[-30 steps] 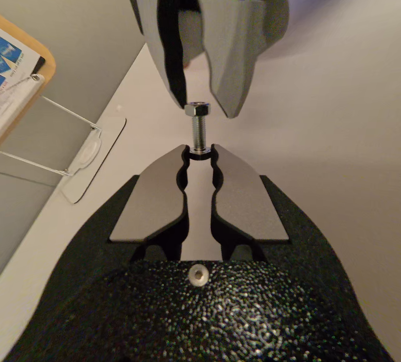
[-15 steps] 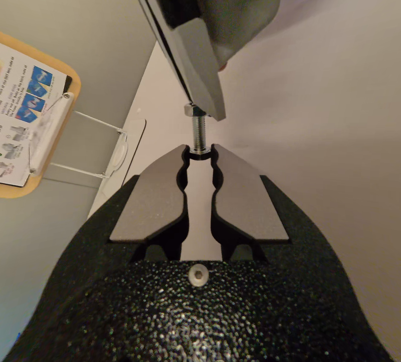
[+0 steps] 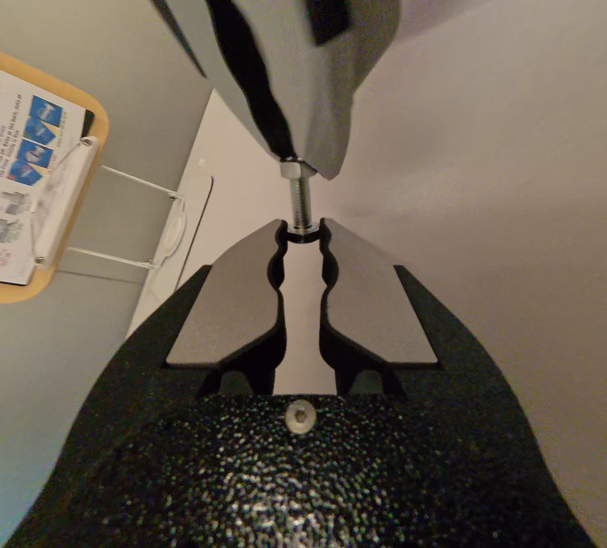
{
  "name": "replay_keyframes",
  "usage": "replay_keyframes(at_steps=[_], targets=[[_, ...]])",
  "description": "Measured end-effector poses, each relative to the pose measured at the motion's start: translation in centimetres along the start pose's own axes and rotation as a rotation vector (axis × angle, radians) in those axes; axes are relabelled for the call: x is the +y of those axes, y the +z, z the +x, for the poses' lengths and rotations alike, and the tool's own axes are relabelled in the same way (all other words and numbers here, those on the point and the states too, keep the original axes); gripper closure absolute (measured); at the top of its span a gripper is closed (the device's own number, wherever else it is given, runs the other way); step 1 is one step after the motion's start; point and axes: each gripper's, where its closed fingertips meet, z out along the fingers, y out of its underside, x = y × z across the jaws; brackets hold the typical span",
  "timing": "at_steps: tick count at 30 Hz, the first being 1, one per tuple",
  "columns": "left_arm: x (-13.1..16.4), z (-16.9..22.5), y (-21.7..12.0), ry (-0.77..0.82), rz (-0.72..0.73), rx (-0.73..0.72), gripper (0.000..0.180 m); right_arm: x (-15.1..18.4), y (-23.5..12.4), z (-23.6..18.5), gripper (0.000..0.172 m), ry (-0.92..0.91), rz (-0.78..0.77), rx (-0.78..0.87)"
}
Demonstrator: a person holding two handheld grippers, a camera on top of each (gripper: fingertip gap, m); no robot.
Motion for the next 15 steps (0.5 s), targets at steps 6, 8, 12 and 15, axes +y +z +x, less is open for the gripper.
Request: replay_keyframes(at_steps=[6,8,12,15], targets=[[-0.2,-0.3,-0.2,-0.09,0.029,0.023,0.163,-0.3,-0.6,0.0,0.131,0.166,0.115,-0.148],[-0.2,-0.3,-0.1,-0.159,0.054,0.058,0.163,-0.2,-1.0,1.1,0.123,-0.173,0.089,0.068],[-0.3,0.1,-0.1,-0.171,0.066,0.087,0.163,-1.0,-1.2,1.1,0.125,-0.723,0.049,0.331],[-0.5,0.6,0.0,-0.125,0.061,0.086,0.163,-0.8,0.0,0.3,0.152,-0.687,0.035,0.279]])
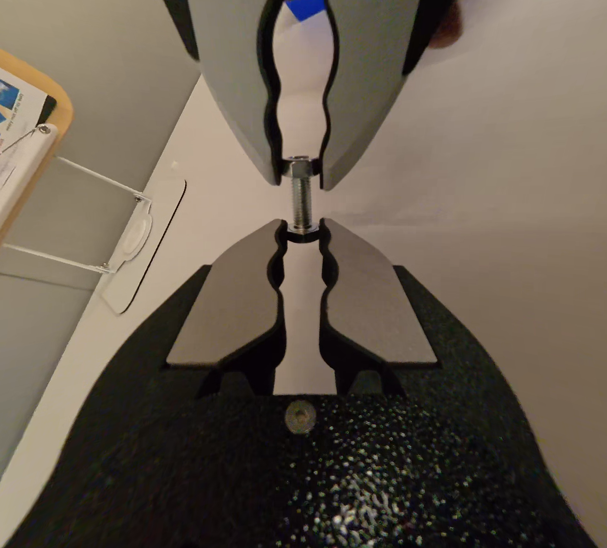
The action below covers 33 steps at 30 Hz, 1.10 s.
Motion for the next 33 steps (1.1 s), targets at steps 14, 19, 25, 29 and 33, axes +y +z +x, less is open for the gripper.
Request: replay_keyframes(at_steps=[14,19,25,29,33], targets=[[0.0,0.1,0.0,-0.066,0.017,0.037,0.163,0.7,-1.2,1.3,0.122,0.144,0.08,0.001],[-0.4,0.7,0.1,-0.025,0.025,0.04,0.163,0.4,-0.5,-0.5,0.154,0.042,-0.004,-0.021],[-0.6,0.4,0.0,0.116,-0.005,-0.047,0.163,-0.3,-0.9,-1.4,0.153,1.031,0.077,-0.406],[-0.4,0.3,-0.1,0.005,0.008,0.003,0.163,0.8,-1.3,-0.9,0.14,0.745,0.076,-0.288],[-0.3,0.3,-0.1,-0.028,0.014,0.026,0.163,1.8,-1.8,1.0,0.129,0.011,-0.063,0.1]])
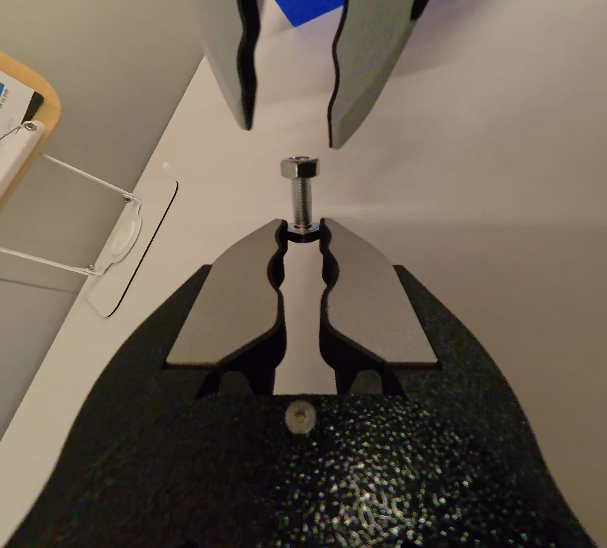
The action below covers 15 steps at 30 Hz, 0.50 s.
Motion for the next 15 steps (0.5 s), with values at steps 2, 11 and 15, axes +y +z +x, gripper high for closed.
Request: replay_keyframes(at_steps=[2,11,15], targets=[[-0.1,0.5,0.1,0.019,-0.002,0.01,0.163,-0.6,0.1,-0.7,0.134,-0.111,0.001,0.011],[0.0,1.2,0.4,0.186,-0.064,-0.047,0.162,-1.0,0.8,-3.5,0.154,0.818,-0.012,-0.406],[-0.3,0.8,0.2,0.118,-0.043,-0.03,0.163,-1.4,0.1,-3.0,0.141,0.94,0.088,-0.508]])
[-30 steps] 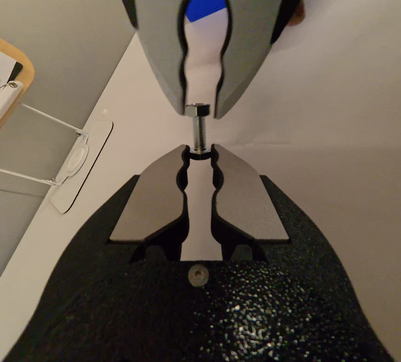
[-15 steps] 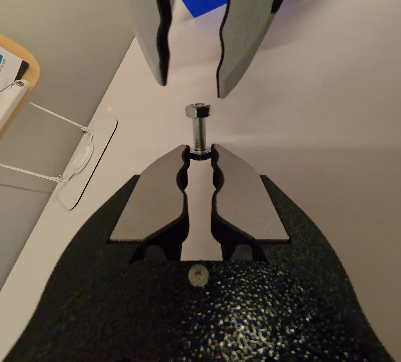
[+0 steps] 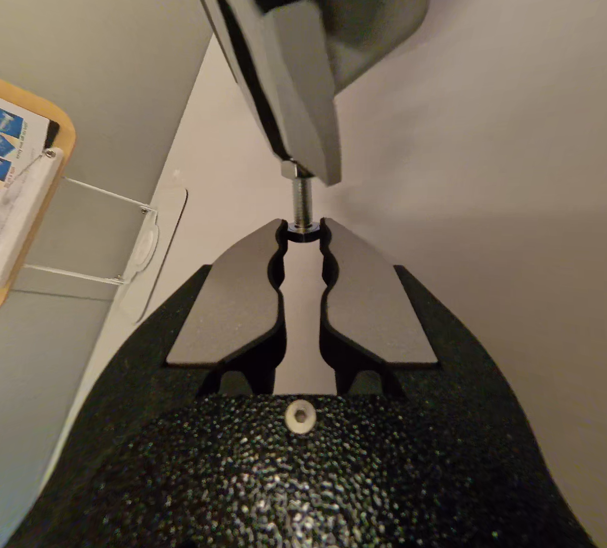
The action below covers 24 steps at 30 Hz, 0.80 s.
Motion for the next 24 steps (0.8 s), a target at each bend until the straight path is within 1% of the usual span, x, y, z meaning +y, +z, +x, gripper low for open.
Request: replay_keyframes(at_steps=[1,4,5,6,7,8,9,10,11,12,13,15,16,17,18,19,20,21,23,24], targets=[[0.1,-0.1,0.0,-0.023,0.006,0.008,0.163,0.0,-0.3,0.4,0.138,-0.136,-0.009,0.076],[0.2,-0.2,-0.1,-0.075,0.024,0.032,0.163,-0.7,-1.5,2.1,0.127,-0.698,-0.068,0.419],[0.1,-0.2,-0.1,-0.085,0.029,0.04,0.163,-0.9,-1.6,2.0,0.126,-0.86,-0.092,0.485],[0.0,-0.1,-0.1,-0.087,0.033,0.046,0.163,-0.8,-1.5,1.7,0.126,-0.973,-0.111,0.508],[0.0,0.0,0.0,-0.084,0.035,0.05,0.163,-0.7,-1.1,1.2,0.127,-1.033,-0.12,0.502],[-0.1,0.1,0.0,-0.078,0.037,0.054,0.163,-0.4,-0.6,0.7,0.13,-1.044,-0.123,0.477],[-0.3,0.3,0.0,-0.072,0.042,0.059,0.163,-0.3,-0.2,0.5,0.14,-1.028,-0.121,0.458],[-0.4,0.6,0.0,-0.063,0.048,0.067,0.163,-0.3,0.0,0.5,0.153,-0.998,-0.121,0.454],[-0.3,0.7,0.1,-0.048,0.035,0.058,0.163,-0.1,0.1,0.7,0.153,-0.939,-0.138,0.435],[-0.3,0.7,0.1,-0.029,0.032,0.05,0.163,0.1,0.1,0.8,0.153,-0.811,-0.146,0.395],[-0.3,0.8,0.2,-0.014,0.028,0.04,0.163,0.3,0.2,0.7,0.153,-0.611,-0.137,0.328],[-0.2,0.8,0.2,0.039,0.012,0.016,0.163,0.2,0.2,0.0,0.154,-0.157,-0.081,0.132],[-0.3,0.7,0.2,0.055,0.013,0.001,0.163,0.1,0.1,-0.1,0.154,-0.004,-0.056,0.047],[-0.4,0.5,0.1,0.052,0.018,-0.004,0.163,-0.1,0.0,-0.2,0.154,0.077,-0.031,-0.018],[-0.4,0.5,0.1,0.029,0.025,0.006,0.163,-0.3,-0.1,-0.4,0.149,0.095,-0.005,-0.065],[-0.4,0.4,0.0,-0.007,0.032,0.02,0.163,-0.4,-0.2,-0.6,0.139,0.057,0.007,-0.082],[-0.3,0.3,0.0,-0.039,0.037,0.031,0.163,-0.3,-0.3,-0.6,0.132,-0.036,0.007,-0.058],[-0.2,0.2,0.0,-0.061,0.04,0.036,0.163,-0.2,-0.4,-0.4,0.129,-0.18,0.003,0.006],[0.0,0.0,0.0,-0.1,0.045,0.051,0.163,-0.2,-0.8,0.9,0.118,-0.547,-0.026,0.229],[0.0,0.0,0.0,-0.112,0.047,0.058,0.163,-0.4,-1.0,1.4,0.116,-0.738,-0.049,0.336]])
